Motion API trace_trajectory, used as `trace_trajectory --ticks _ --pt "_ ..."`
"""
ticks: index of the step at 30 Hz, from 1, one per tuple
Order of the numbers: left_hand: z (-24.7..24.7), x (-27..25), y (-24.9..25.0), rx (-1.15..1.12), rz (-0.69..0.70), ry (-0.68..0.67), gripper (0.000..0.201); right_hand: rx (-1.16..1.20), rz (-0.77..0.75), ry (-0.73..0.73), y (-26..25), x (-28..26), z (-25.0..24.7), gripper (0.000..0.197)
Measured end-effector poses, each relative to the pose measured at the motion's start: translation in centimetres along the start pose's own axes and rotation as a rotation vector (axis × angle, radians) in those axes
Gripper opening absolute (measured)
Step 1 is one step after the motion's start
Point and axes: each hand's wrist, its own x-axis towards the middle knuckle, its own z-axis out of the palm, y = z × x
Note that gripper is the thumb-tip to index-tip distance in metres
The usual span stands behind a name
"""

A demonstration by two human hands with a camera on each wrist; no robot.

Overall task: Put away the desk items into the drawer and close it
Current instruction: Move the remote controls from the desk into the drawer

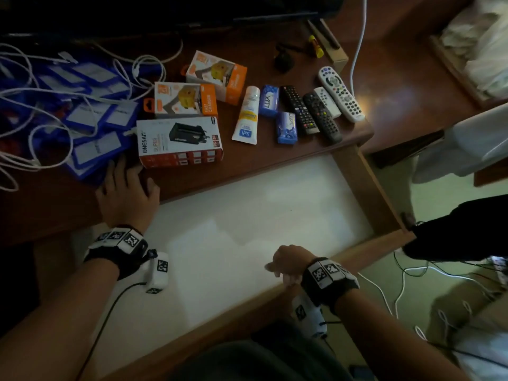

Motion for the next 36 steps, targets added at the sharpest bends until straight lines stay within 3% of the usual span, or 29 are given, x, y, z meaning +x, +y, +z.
trace_trajectory --ticks 5,10,13,15,17,19,23,25,28,30,33,36 --pt "0.1 -2.3 0.5 -0.095 -0.088 0.019 0.040 0.314 -0.090 0.120 2.6 -0.1 -0.5 0.023" --pt "0.4 -5.0 2.1 -0.153 -0.172 0.045 0.045 0.460 -0.218 0.275 6.0 -0.1 -5.2 0.024" --pt "0.4 -6.3 5.3 -0.138 -0.259 0.102 0.026 0.522 -0.310 0.357 8.2 1.2 -9.0 0.026" --pt "0.8 -7.3 8.3 -0.126 -0.405 0.128 0.020 0.579 -0.375 0.395 9.7 2.2 -11.4 0.022" --pt "1.3 -8.4 12.4 -0.165 -0.512 0.095 0.019 0.631 -0.431 0.436 11.2 3.0 -13.8 0.018" --pt "2.0 -8.8 17.0 -0.216 -0.525 -0.001 0.009 0.693 -0.485 0.495 12.9 3.5 -16.2 0.018" --pt "3.3 -6.3 25.6 -0.265 -0.371 -0.271 0.008 0.654 -0.503 0.583 16.1 3.3 -21.1 0.023" --pt "4.1 -3.4 29.5 -0.262 -0.282 -0.389 0.006 0.584 -0.493 0.725 17.4 3.7 -23.9 0.022" --pt "5.4 1.2 35.2 -0.328 -0.084 -0.378 0.010 0.525 -0.507 1.014 18.3 5.2 -27.4 0.006" --pt "6.4 3.6 38.7 -0.321 0.064 -0.325 0.019 0.414 -0.494 1.113 18.5 6.5 -29.3 0.024" --pt "8.3 6.4 42.5 -0.193 0.209 -0.304 0.033 0.217 -0.441 1.049 18.7 8.0 -31.7 0.051" --pt "10.0 8.9 45.3 -0.012 0.253 -0.358 0.051 0.123 -0.398 0.940 18.9 9.1 -32.9 0.057"
